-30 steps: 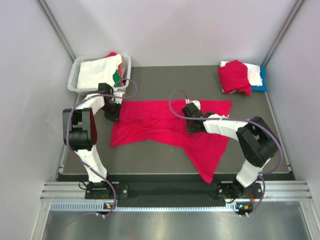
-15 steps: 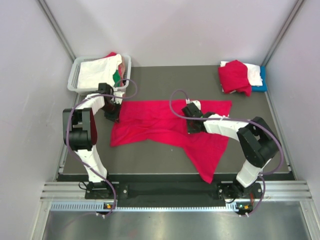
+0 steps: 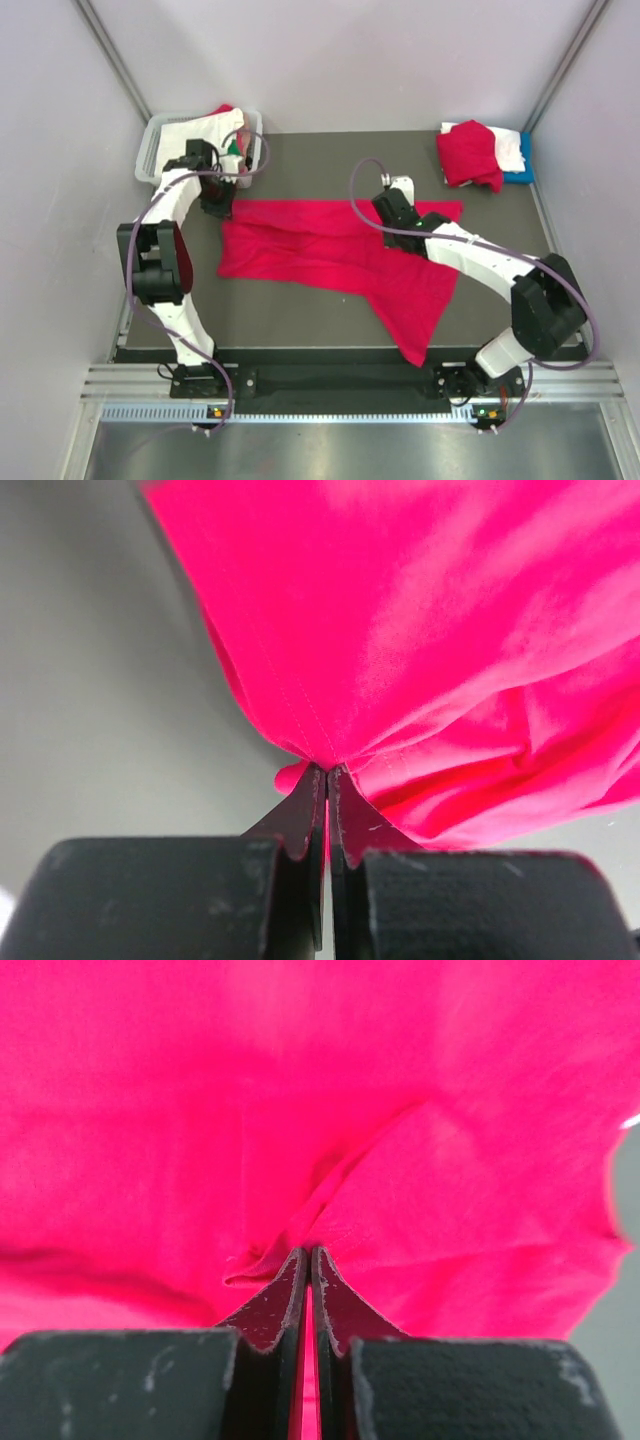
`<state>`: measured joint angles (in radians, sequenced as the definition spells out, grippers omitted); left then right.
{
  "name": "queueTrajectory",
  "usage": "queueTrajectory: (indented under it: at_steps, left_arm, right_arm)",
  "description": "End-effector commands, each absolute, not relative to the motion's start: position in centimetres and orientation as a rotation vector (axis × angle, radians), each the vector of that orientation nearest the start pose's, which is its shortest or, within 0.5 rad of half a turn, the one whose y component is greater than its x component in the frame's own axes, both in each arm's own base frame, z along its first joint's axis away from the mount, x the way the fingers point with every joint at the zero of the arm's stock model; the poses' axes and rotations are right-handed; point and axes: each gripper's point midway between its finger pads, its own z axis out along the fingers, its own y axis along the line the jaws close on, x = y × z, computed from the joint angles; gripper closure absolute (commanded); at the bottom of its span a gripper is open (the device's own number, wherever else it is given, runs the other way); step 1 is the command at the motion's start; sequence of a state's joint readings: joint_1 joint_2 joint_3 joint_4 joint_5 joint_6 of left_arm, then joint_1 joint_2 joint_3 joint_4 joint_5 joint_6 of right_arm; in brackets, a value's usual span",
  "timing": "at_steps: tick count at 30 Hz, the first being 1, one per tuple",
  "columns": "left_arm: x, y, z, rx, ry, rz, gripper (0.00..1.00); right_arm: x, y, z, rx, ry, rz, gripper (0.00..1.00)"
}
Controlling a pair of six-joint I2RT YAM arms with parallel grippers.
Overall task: Fold and stack the t-shirts
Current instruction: Flatten the tshirt out
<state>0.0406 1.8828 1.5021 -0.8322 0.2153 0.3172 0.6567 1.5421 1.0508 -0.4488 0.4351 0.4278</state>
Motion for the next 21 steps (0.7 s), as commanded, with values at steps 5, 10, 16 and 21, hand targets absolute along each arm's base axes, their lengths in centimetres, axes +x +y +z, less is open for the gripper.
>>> queueTrajectory:
  at_steps: [5, 10, 16, 21]
  left_arm:
    - [41.9, 1.2, 17.3, 0.420, 2.542, -0.105, 1.00]
    - [40.9, 1.4, 16.7, 0.425, 2.566, -0.102, 1.00]
    - [41.1, 2.1, 20.7, 0.390, 2.483, -0.116, 1.00]
    - [40.9, 4.0, 26.9, 0.275, 2.366, -0.137, 1.00]
  right_arm:
    - [35.9, 15.4, 19.7, -0.007, 2.160, -0.074, 1.00]
    - [36.0, 14.7, 20.6, 0.008, 2.144, -0.080, 1.00]
    - [35.9, 13.4, 23.6, 0.048, 2.068, -0.100, 1.00]
    - [34.5, 10.3, 30.5, 0.135, 1.881, -0.129, 1.00]
